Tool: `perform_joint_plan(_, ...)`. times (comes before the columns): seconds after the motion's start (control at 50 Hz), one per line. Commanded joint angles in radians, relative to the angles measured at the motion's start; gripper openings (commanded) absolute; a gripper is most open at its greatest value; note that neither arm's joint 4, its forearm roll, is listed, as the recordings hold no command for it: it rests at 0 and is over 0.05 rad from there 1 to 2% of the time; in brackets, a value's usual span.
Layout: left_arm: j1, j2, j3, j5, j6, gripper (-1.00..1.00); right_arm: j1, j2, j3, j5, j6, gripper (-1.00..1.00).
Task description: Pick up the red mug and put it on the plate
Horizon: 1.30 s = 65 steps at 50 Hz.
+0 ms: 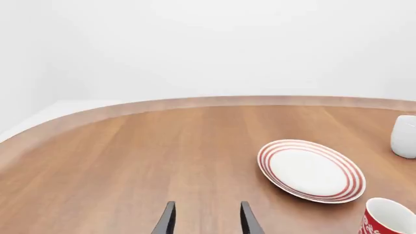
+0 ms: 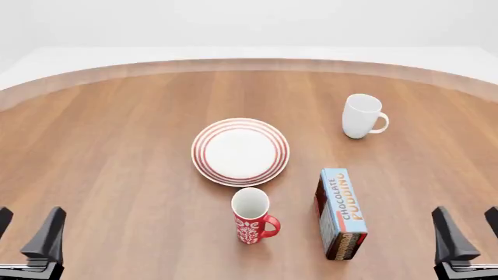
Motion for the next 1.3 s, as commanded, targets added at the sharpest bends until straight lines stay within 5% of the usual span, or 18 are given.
perform_joint_plan(0.02,0.000,0.000,0.000,0.000,0.000,1.00,0.002,0.004,-0.002,0.002,0.000,1.00)
perform_joint_plan(0.22,0.000,0.000,0.000,0.000,0.000,1.00,0.016,-0.001,-0.014,0.005,0.009,1.00)
perform_joint_plan(0.3,0.000,0.000,0.000,0.000,0.000,1.00,0.067,-0.001,-0.078,0.018,-0.049,1.00)
perform_joint_plan(0.42,0.000,0.000,0.000,0.000,0.000,1.00,0.128,0.002,-0.190,0.102,-0.061,1.00)
perform_joint_plan(0.6,0.000,0.000,0.000,0.000,0.000,1.00,0.301,0.207,-0.330,0.086,-0.142,1.00)
perform_joint_plan(1.04,0.000,0.000,0.000,0.000,0.000,1.00,0.485,0.470,-0.577,0.232,-0.257,1.00)
perform_joint_plan(1.16,0.000,0.000,0.000,0.000,0.000,1.00,0.537,0.521,-0.646,0.288,-0.247,1.00)
perform_joint_plan(1.18,0.000,0.000,0.000,0.000,0.000,1.00,0.538,0.548,-0.688,0.311,-0.204,1.00)
perform_joint_plan(1.3,0.000,0.000,0.000,0.000,0.000,1.00,0.573,0.605,-0.764,0.357,-0.166,1.00)
